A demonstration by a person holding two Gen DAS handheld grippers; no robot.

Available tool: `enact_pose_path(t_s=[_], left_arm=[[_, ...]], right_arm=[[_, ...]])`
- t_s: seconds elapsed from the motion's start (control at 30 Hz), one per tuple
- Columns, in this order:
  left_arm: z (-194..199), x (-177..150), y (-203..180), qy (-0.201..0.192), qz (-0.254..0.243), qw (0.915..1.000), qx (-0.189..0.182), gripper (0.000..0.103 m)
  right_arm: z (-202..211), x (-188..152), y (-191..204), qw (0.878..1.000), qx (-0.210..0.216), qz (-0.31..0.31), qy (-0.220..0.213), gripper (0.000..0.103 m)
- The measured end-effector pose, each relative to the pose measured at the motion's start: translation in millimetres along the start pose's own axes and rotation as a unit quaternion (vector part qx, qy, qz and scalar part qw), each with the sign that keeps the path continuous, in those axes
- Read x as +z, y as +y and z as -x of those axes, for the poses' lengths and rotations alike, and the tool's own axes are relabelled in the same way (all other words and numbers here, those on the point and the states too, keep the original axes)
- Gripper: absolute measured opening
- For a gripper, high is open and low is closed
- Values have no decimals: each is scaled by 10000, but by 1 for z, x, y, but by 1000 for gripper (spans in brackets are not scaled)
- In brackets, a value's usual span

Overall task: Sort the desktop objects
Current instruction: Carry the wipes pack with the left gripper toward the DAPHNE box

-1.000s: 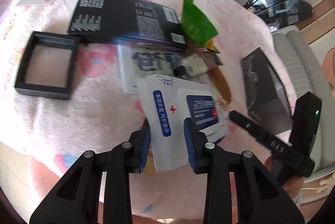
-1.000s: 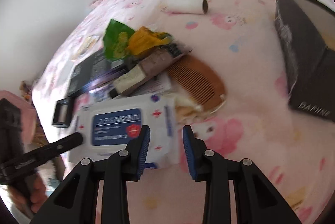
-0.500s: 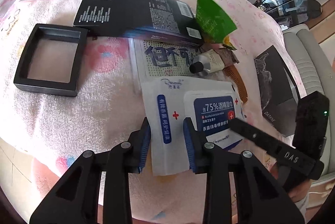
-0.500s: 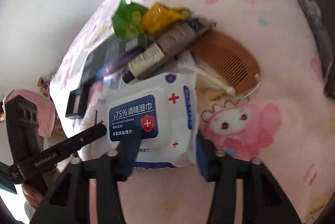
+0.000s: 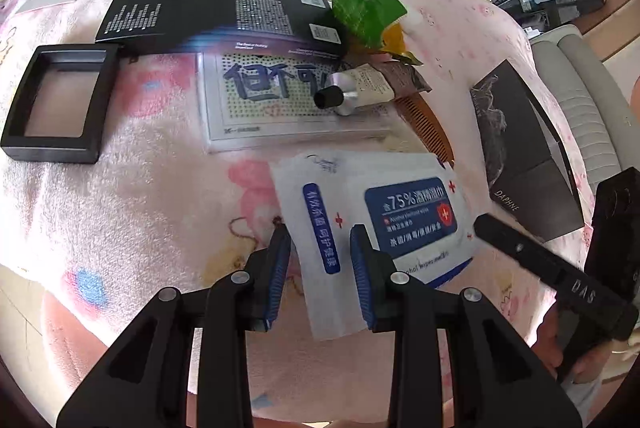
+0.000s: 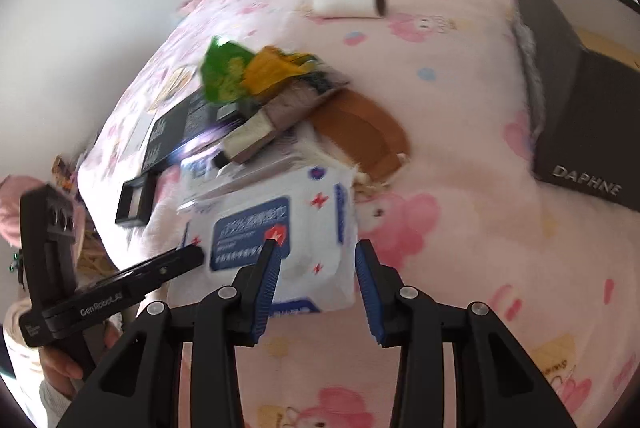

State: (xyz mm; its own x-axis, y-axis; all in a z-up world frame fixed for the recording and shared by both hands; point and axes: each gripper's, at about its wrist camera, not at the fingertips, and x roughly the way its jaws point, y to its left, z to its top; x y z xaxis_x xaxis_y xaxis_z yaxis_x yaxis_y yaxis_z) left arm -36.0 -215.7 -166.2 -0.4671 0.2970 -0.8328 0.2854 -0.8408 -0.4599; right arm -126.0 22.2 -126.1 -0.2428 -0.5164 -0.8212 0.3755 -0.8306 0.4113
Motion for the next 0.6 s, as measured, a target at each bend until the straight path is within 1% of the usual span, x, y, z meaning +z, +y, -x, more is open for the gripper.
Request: enact_pose_path(t_s=[0.1, 0.13, 0.17, 0.23, 0.27, 0.33, 0.37, 0.43, 0.5, 0.53, 0.6], left_arm=[[-6, 2, 1, 24, 98, 9999, -103, 32], [-10, 2, 1, 35, 130, 9998, -127, 32], [-11, 2, 1, 44, 154, 9997, -159, 32], [-11, 2, -1, 50, 152, 9996, -216, 30], [-9, 1, -3, 42, 109, 9997, -229, 30], [-7, -1, -10, 105, 57, 9994, -330, 30], [-6, -2, -14, 141, 85, 9990, -424, 30], [-2, -1, -29, 78, -108, 9991, -391, 30], [2, 0, -47, -9, -344, 9989, -330, 30], [4, 0, -56, -52, -455, 9984, -317, 30], [6, 0, -67, -94, -592, 9976, -338, 31]], right_arm=[[-4, 6, -10, 9998, 160, -101, -16, 36], [-9, 8, -12, 9996, 240, -110, 43, 36], [-21, 9, -15, 9991, 331, -108, 228, 36], [-34, 8, -15, 9989, 249, -42, 387, 37], [-36, 6, -13, 9991, 205, 12, 375, 37], [-29, 3, -7, 9989, 369, 54, 291, 36], [-24, 2, -3, 9989, 370, 175, 239, 35], [-14, 0, 6, 9984, 366, 402, 135, 33], [-2, -2, 5, 9986, 280, 451, 30, 32], [4, -4, 4, 9987, 250, 453, -25, 32], [19, -6, -7, 9991, 342, 206, -159, 32]])
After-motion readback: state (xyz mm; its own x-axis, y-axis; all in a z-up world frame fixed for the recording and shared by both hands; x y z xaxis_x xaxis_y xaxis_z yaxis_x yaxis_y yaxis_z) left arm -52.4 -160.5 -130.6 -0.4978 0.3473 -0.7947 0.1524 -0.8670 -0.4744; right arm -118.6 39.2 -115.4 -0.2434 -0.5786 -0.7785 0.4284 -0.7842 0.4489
